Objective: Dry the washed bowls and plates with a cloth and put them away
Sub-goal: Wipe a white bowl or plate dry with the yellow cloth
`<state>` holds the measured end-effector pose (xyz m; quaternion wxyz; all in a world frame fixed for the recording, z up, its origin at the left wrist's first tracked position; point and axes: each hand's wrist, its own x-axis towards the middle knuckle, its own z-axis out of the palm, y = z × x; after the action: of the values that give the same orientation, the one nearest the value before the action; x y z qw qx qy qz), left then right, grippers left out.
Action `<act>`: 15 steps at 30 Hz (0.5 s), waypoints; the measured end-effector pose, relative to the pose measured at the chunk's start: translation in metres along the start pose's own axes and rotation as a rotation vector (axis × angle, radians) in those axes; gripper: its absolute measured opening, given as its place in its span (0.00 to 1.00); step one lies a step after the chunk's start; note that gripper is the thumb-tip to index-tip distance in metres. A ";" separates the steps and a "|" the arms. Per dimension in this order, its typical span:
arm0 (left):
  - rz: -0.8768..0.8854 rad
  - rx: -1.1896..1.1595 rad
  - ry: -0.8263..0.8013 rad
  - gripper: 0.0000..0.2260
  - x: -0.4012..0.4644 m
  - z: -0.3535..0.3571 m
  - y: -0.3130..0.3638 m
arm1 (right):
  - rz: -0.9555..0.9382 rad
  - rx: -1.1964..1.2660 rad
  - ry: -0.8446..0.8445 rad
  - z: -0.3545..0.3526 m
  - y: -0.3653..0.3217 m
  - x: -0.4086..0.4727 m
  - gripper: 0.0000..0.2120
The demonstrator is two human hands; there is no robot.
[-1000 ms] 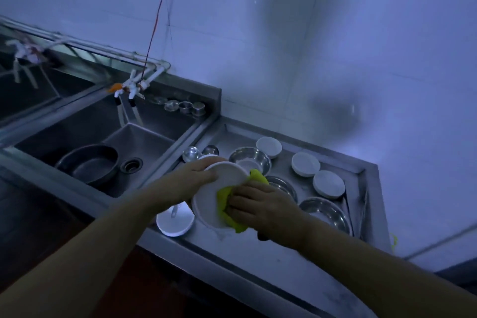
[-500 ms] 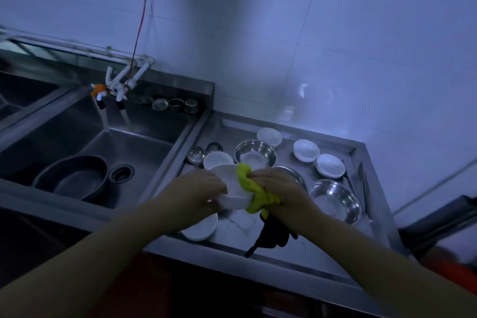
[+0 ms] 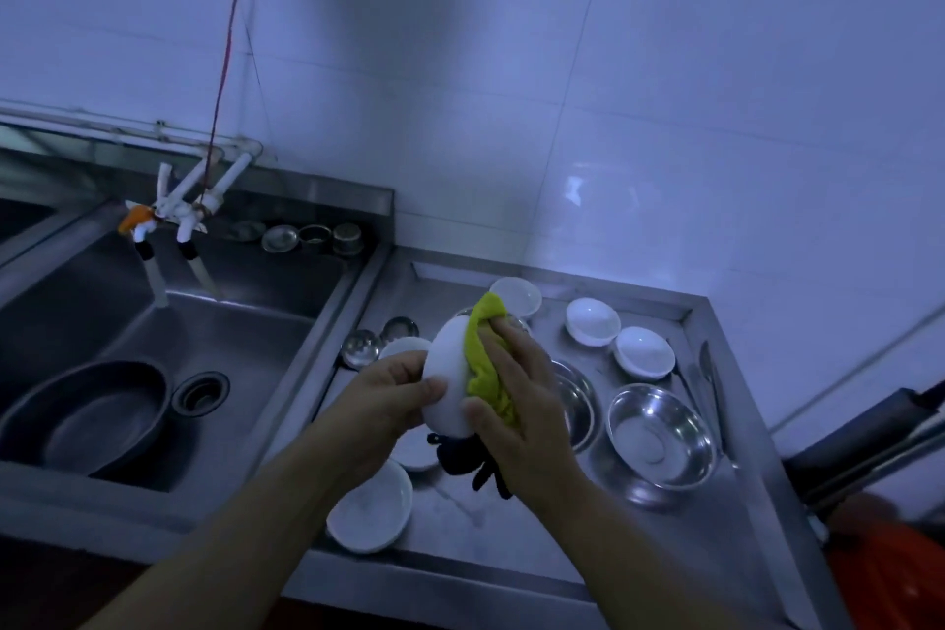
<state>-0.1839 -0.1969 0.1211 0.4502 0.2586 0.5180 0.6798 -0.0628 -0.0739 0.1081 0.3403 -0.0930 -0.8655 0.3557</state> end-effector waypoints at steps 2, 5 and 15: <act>-0.016 0.012 -0.021 0.16 0.014 0.001 0.005 | -0.139 -0.102 0.051 0.000 0.008 0.010 0.24; 0.003 0.041 -0.094 0.11 0.034 0.008 0.011 | -0.227 -0.172 0.069 -0.005 0.021 0.027 0.18; 0.038 -0.117 -0.101 0.14 0.096 0.024 0.016 | 0.447 0.421 0.133 -0.050 0.053 0.096 0.13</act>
<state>-0.2142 -0.1018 0.1328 0.4770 0.2755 0.4490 0.7035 -0.1064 0.0307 0.1476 0.3210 -0.2317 -0.7069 0.5861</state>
